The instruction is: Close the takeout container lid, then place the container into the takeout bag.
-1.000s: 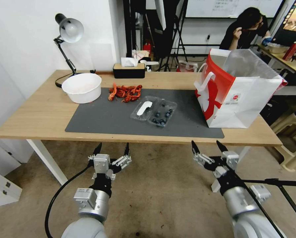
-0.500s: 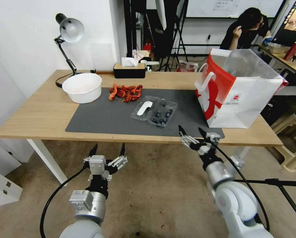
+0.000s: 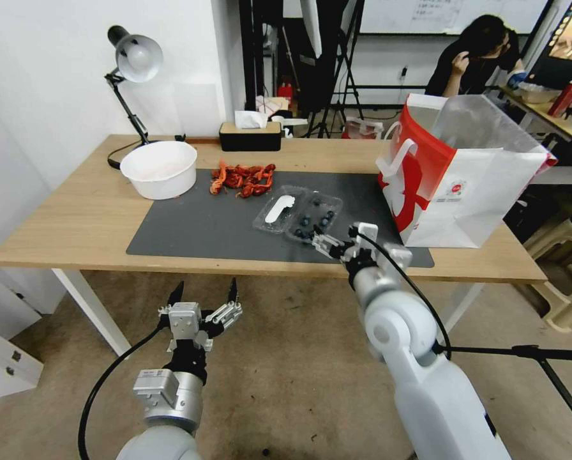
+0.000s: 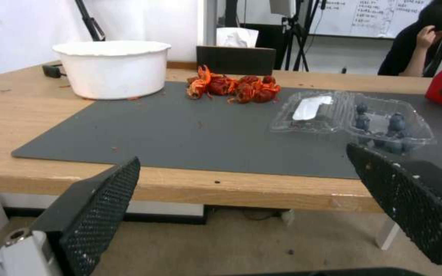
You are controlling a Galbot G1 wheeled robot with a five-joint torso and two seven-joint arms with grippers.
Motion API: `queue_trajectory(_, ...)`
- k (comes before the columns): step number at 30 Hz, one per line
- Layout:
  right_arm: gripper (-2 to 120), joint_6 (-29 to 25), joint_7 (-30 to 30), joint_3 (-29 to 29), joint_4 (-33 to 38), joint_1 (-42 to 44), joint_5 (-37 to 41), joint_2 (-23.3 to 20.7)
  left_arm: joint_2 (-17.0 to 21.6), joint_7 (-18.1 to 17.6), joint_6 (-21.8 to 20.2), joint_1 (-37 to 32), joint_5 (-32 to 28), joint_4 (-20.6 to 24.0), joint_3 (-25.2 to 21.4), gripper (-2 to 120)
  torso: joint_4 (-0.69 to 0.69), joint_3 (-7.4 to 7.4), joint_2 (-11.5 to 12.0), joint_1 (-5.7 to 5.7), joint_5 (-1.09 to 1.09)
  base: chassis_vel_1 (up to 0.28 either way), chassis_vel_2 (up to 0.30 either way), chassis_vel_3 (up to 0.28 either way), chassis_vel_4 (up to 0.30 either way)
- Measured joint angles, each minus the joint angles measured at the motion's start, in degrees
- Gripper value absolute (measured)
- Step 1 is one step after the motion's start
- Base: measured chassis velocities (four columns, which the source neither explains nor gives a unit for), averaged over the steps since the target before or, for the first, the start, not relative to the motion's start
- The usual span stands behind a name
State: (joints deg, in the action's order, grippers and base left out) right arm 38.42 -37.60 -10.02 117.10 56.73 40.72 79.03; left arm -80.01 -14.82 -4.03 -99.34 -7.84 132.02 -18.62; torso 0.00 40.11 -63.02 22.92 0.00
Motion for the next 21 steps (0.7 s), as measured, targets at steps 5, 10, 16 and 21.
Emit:
queue_trajectory(5,100,2.20,-5.57,1.54,-1.96,-3.10,3.23,0.74,-0.17,-0.16,0.11,-0.01,-0.13,-0.19,-0.09,100,0.00,0.00,0.00,0.00,0.01,0.000,0.000,0.000,0.000)
queue_trajectory(10,100,3.44,-9.63,3.03,-4.30,-6.03,3.58,2.08,-0.68,-0.23,0.20,-0.06,-0.17,-0.29,-0.23,100,0.01,0.00,0.00,0.00,0.01,0.000,0.000,0.000,0.000)
queue_trajectory(16,100,3.71,-12.67,4.35,-6.29,-7.67,3.13,2.79,-0.87,-0.24,0.69,-0.15,-0.06,-0.99,-0.26,100,0.01,0.00,0.00,0.00,0.00,0.000,0.000,0.000,0.000)
queue_trajectory(21,100,3.72,-12.80,4.57,-7.49,-8.21,2.79,2.68,-0.95,-0.25,0.88,-0.05,-0.01,-1.27,-0.31,100,0.00,0.00,0.00,0.00,0.00,0.000,0.000,0.000,0.000)
